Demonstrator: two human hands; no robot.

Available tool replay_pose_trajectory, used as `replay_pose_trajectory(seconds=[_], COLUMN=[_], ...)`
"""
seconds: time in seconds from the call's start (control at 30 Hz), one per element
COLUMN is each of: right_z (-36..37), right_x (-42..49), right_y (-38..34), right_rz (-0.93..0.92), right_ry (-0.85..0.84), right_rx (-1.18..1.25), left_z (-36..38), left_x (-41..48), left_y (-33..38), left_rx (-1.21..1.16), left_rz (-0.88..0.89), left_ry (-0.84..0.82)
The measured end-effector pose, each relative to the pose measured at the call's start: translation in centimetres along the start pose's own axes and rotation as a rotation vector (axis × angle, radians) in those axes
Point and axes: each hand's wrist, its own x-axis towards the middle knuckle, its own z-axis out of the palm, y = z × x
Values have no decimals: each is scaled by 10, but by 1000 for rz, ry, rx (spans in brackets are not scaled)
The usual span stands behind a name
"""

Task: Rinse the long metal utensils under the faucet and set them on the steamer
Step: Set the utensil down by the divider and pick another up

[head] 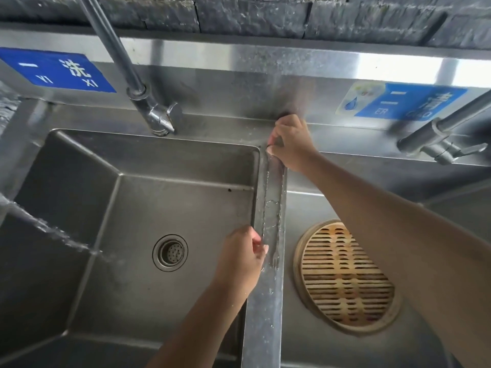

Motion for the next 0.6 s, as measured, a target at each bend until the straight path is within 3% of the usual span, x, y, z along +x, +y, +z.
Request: replay_pose_trajectory(seconds=[0.6], right_z=[-1], right_x=[3], right_y=[-1], right_rz=[42], right_ry=[-7], right_rx=[54], left_z=[-2], left_x=[2], left_y=[3], left_rx=[24], left_rz=[-66], left_ry=[-57])
